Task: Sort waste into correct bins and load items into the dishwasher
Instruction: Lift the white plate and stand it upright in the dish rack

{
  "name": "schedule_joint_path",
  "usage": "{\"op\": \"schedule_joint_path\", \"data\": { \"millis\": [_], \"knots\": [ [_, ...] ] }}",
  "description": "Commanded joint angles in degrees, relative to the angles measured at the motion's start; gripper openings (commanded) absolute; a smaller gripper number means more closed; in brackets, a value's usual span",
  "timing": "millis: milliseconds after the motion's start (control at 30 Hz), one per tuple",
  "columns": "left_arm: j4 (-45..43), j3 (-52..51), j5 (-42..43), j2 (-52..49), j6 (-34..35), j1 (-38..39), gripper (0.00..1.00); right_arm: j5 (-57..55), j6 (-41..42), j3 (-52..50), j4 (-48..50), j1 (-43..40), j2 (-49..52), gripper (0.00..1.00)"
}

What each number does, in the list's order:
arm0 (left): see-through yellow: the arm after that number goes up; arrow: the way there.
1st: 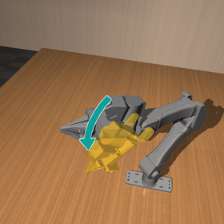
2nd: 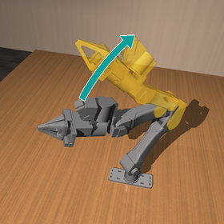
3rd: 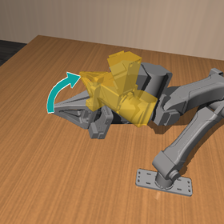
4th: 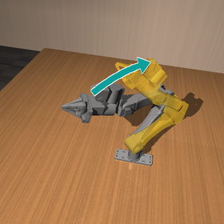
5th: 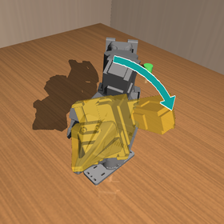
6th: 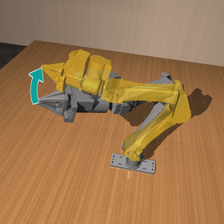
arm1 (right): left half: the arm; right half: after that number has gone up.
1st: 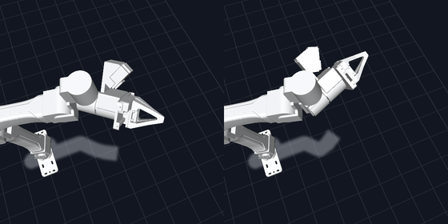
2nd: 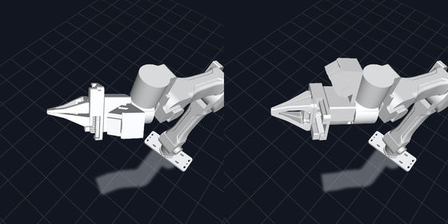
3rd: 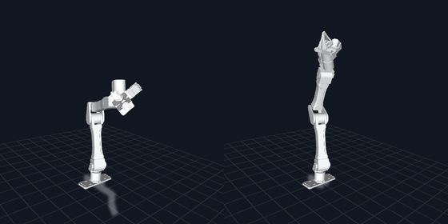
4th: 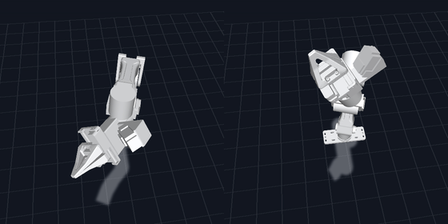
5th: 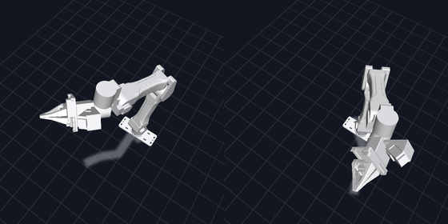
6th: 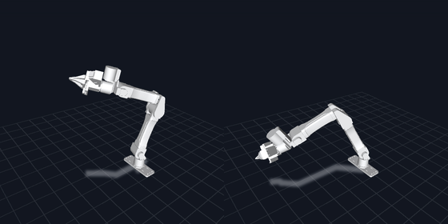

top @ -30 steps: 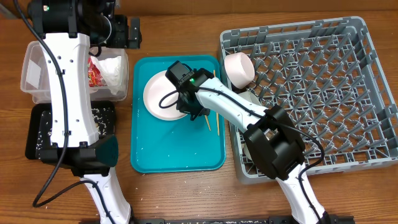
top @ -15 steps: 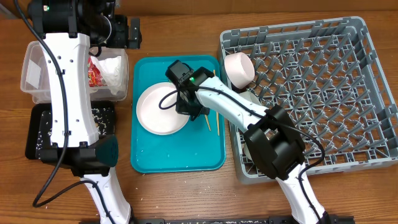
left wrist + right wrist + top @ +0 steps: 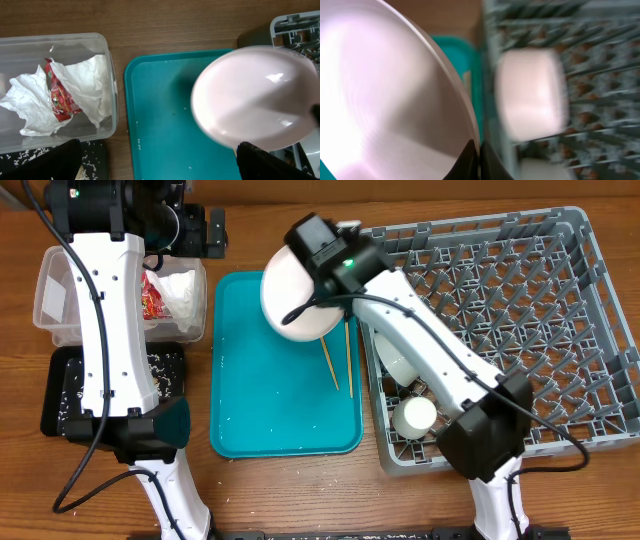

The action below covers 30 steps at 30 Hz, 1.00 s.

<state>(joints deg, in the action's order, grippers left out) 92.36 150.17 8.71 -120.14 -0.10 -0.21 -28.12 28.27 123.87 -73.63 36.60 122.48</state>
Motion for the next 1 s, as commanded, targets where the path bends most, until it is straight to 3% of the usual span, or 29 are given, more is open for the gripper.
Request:
{"op": "schedule_joint_path", "data": {
  "millis": [0,167,333,533,667,800,967],
  "knots": [
    [-0.02,1.07,-0.35,-0.20,0.11,-0.15,1.00,-19.15,-0.68,1.57,-0.17,-2.82,-2.01,0.04],
    [-0.02,1.07,-0.35,-0.20,0.11,-0.15,1.00,-29.07,-0.72,1.79,1.81,-5.18,-4.04,0.04],
    [-0.04,1.07,-0.33,-0.17,0.11,-0.11,1.00,-36.41,-6.10,1.79,5.90,-7.45,-6.12,0.04],
    [-0.04,1.07,-0.35,-0.17,0.11,-0.11,1.00,-36.81,-6.29,1.79,5.60,-11.45,-6.34,0.04],
    [-0.02,1.07,-0.35,-0.17,0.11,-0.09,1.00,-36.39,-12.46,1.77,5.86,-14.67,-6.32,0.04],
    [-0.02,1.07,-0.35,-0.17,0.11,-0.11,1.00,-27.67,-17.88,1.05,6.01,-17.40,-6.32,0.04],
    [-0.02,1.07,-0.35,-0.20,0.11,-0.11,1.00,-26.12,-17.90,-2.43,6.29,-18.64,-6.19,0.04]
  ]
}}
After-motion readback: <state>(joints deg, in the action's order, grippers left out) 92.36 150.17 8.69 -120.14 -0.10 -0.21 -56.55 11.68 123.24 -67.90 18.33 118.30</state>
